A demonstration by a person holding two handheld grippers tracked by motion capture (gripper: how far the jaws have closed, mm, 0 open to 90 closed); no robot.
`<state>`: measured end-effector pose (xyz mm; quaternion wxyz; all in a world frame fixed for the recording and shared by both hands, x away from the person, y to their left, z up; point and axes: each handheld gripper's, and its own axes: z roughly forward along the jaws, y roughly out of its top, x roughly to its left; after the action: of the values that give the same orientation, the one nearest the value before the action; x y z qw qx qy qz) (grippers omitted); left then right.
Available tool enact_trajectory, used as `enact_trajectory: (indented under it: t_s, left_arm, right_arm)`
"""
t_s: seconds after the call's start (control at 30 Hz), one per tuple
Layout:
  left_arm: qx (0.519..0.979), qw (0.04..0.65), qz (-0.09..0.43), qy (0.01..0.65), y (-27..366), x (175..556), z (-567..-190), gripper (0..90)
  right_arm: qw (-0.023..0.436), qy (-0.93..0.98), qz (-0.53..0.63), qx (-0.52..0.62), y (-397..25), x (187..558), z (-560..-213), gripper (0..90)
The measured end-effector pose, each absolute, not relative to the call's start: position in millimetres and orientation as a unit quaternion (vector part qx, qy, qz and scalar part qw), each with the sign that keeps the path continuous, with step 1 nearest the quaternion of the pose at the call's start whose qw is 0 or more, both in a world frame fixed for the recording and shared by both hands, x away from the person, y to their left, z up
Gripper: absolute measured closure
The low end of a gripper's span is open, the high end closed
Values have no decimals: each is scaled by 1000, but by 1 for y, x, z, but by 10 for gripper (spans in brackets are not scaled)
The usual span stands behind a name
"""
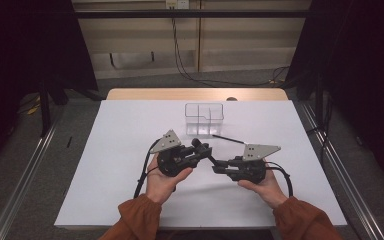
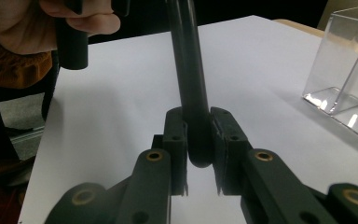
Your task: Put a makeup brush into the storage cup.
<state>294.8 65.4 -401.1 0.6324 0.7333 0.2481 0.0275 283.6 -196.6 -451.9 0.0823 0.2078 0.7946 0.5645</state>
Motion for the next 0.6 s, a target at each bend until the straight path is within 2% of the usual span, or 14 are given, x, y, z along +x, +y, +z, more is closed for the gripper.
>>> enact_trajectory:
  t_s: [0.4, 0.6]
  left_arm:
    - [741, 627, 25, 237, 67, 293, -395, 798]
    - [740, 628, 27, 240, 70, 295, -393, 798]
  right_arm:
    - [82, 789, 572, 210, -202, 284, -446, 705]
    - [75, 788, 574, 212, -202, 283, -446, 591]
